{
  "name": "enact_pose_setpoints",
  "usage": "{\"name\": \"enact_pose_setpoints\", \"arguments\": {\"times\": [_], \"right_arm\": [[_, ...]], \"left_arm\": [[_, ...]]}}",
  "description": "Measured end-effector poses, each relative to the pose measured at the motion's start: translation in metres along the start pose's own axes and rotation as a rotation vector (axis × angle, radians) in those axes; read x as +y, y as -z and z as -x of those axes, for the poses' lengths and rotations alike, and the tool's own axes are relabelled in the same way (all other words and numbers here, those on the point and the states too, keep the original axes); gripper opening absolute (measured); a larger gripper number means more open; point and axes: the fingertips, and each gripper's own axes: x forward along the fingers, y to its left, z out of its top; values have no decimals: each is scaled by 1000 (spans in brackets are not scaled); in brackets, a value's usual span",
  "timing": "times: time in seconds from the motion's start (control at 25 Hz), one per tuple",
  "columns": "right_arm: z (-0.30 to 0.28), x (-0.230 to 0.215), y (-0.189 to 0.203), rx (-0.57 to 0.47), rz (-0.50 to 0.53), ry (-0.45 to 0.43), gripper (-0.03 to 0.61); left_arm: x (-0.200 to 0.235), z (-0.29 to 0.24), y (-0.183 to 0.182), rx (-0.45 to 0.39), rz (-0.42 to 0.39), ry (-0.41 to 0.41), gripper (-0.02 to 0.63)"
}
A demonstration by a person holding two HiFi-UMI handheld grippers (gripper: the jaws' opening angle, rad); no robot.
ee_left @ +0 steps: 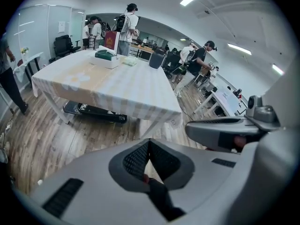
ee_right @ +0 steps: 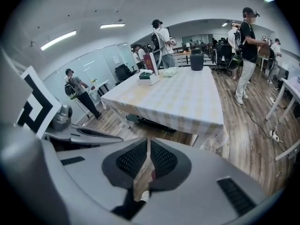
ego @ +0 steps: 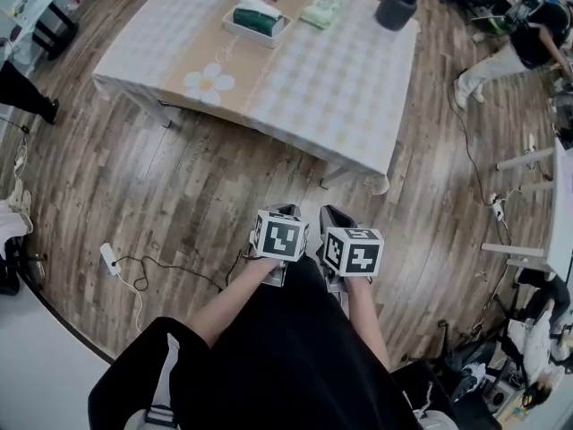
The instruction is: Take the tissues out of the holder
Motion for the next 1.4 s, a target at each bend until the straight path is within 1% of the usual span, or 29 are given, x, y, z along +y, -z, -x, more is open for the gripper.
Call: {"name": "enact_pose_setpoints", "arguments": {"times": [0.32,0.52,0.8,0.92,1.16,1.4], "right_arm": [[-7,-19,-32,3,59,-52,15],[-13,-28,-54,-1,97,-96,15],[-24,-38,-71,7,137,-151,35],[-33,-39,-79,16,154,-172,44],[-52,-22,-93,37,201,-217,59],[-78,-9,-111,58,242,-236,82]], "left_arm": [[-3,-14,-30,-20,33,-51,2],[-7,-24,-56,-39,38,-85,2],[-9,-32,-75,-59,74,-121,2],[-1,-34,-76,-64,101,-143,2],[27,-28,-79,-86,192,-181,0],[53,-37,-106,-111,233,-179,2]]}}
